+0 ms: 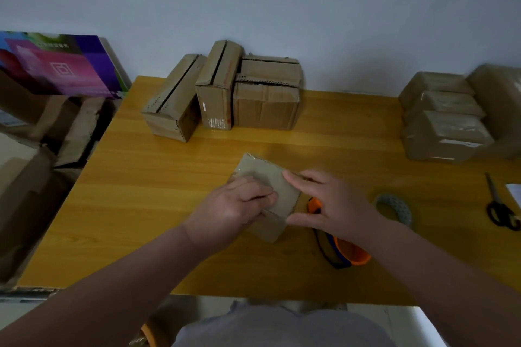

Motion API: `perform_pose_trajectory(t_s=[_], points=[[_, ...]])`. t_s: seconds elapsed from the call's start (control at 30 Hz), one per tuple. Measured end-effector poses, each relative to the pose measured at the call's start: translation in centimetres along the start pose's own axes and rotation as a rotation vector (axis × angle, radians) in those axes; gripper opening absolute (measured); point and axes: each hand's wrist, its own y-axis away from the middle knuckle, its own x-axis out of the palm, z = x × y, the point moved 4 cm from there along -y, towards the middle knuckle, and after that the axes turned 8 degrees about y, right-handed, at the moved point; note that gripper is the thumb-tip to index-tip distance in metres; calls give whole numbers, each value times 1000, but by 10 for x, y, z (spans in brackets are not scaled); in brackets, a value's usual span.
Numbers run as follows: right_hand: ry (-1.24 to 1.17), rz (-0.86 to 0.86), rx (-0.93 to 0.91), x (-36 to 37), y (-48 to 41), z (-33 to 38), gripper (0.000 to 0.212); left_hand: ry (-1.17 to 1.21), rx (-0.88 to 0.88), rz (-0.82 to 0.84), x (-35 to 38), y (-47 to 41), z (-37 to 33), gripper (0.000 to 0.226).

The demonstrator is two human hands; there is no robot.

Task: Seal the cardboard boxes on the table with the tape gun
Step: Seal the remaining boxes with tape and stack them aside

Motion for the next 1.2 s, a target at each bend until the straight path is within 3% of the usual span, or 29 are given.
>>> perform_pose_trajectory(t_s=[0.2,0.3,0.43,0.8,0.9,1.03,1.1,1.2], points=[[116,33,-85,-10,10,4,86,-70,35,-51,-1,12,4,26],[86,74,-23,-18,3,2,109,-84,31,-67,-2,15,6,27],[251,173,-64,-16,-21,6,135,-80,46,-61,-2,15,9,27],[500,131,-140,-3,-24,27,131,-3,18,-61,-3,14,11,26],[180,248,-126,-13,-23,24,108,62,-19,-46,-5,15,9,28],[-491,85,33,-34,-37,17,53,310,-292,-126,-8,14,12,25],[-584,58,113,-33,-48,21,43,502,-481,-267,-11,10,12,28],[-597,6,248,-22,-70,23,48,568,-824,-584,-18,5,18,25]])
